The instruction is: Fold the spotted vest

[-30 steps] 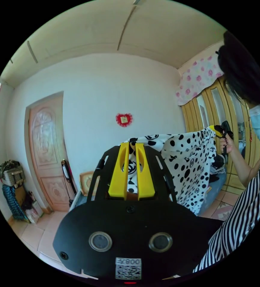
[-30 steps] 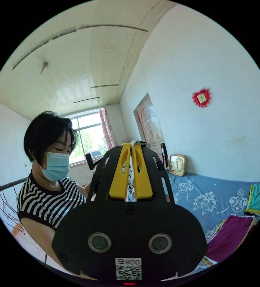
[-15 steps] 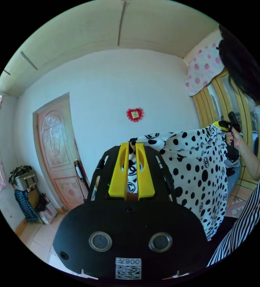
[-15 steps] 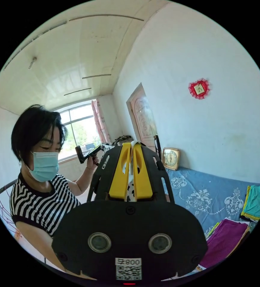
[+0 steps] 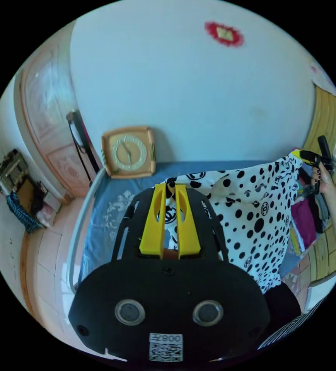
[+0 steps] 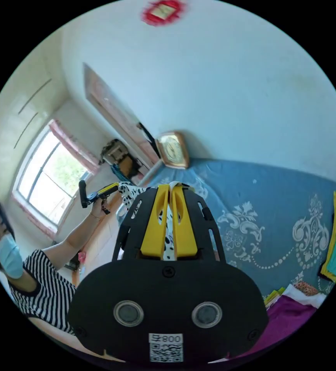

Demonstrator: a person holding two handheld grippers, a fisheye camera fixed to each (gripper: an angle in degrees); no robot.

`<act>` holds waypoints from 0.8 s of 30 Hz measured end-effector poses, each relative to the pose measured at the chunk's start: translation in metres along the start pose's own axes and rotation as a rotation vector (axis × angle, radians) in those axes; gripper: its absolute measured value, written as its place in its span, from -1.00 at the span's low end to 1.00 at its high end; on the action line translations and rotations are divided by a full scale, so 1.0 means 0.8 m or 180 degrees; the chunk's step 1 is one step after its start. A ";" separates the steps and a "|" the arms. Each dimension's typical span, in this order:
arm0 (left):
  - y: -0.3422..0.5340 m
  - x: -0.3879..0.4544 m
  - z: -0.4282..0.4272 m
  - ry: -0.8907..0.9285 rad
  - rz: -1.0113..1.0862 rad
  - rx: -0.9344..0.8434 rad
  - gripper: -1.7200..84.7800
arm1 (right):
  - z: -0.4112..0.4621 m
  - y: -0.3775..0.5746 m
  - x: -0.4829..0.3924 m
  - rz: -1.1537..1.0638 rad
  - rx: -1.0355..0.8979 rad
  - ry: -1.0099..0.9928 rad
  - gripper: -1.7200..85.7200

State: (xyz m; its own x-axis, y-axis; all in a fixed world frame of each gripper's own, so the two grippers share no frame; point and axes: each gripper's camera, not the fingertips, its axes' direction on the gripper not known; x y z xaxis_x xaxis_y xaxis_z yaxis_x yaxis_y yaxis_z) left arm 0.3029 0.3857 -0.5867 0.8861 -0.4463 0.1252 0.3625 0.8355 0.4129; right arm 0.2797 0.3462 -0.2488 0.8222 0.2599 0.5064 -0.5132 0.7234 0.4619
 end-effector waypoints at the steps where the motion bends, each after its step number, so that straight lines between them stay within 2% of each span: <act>1: -0.009 -0.021 0.064 0.0052 -0.0115 -0.0309 -0.90 | 0.051 -0.009 0.039 0.0224 -0.0234 -0.0006 -0.94; 4: -0.010 -0.065 0.197 0.0047 -0.0274 -0.0948 -0.85 | 0.166 0.000 0.126 0.0769 -0.0819 0.0147 -0.93; 8: 0.015 -0.130 0.300 0.0202 -0.0317 -0.1237 -0.81 | 0.228 0.050 0.177 0.1106 -0.0922 0.0260 -0.91; 11: 0.049 -0.183 0.330 0.0514 -0.0405 -0.1303 -0.79 | 0.236 0.103 0.181 0.1231 -0.0862 0.0224 -0.87; 18: 0.159 -0.300 0.324 0.1407 -0.0772 -0.1357 -0.76 | 0.220 0.274 0.034 0.1031 -0.0930 0.0242 -0.85; 24: 0.281 -0.376 0.336 0.2001 -0.1207 -0.1736 -0.71 | 0.235 0.423 -0.069 0.1296 -0.1060 0.0383 -0.84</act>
State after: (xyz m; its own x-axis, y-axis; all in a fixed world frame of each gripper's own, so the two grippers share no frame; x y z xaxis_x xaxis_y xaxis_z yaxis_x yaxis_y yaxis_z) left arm 0.0403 0.6216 -0.2888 0.6160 -0.5985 -0.5122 0.6060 0.7754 -0.1773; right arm 0.0140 0.4562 0.0166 0.6055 0.6189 0.5004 -0.7065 0.7074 -0.0200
